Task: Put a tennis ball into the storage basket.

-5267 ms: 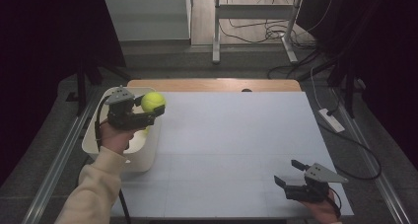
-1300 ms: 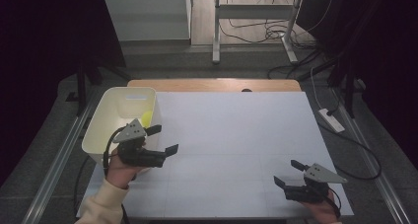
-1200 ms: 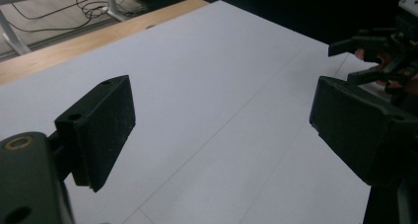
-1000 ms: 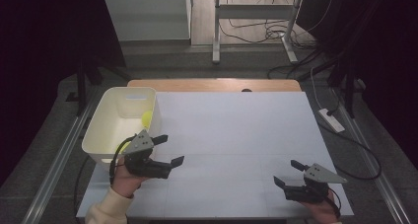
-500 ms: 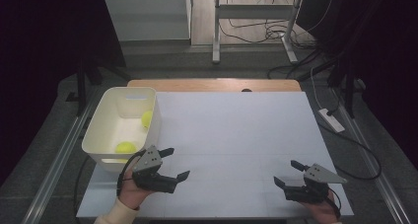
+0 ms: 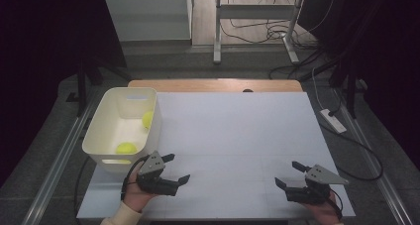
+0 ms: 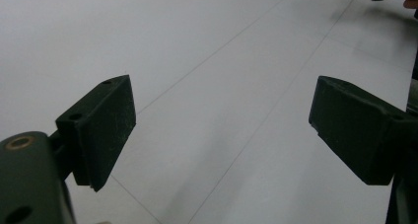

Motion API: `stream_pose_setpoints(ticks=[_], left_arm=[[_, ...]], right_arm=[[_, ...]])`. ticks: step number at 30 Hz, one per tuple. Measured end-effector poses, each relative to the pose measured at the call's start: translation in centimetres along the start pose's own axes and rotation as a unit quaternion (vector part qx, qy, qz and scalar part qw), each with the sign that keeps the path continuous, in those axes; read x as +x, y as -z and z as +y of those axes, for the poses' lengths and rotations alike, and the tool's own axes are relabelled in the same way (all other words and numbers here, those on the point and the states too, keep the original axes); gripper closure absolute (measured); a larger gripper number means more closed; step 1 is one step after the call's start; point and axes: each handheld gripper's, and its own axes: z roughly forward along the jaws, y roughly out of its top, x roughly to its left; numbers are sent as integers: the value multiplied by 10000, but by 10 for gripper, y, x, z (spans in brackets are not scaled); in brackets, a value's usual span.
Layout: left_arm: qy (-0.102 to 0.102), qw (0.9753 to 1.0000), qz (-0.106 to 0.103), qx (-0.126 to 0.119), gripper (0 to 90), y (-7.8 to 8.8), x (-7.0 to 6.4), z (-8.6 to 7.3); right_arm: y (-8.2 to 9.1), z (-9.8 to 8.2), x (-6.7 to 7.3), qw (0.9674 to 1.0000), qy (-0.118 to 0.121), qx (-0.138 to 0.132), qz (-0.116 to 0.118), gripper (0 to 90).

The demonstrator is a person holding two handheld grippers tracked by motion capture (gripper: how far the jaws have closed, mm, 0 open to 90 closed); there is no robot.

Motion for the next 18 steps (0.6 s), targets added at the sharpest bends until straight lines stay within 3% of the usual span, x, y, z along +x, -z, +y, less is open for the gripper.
stream_pose_setpoints(ticks=[18], left_arm=[[130,9999,82,3,116,0,5,-8]], right_arm=[[0,0,0,10000,21,-36,72,132]])
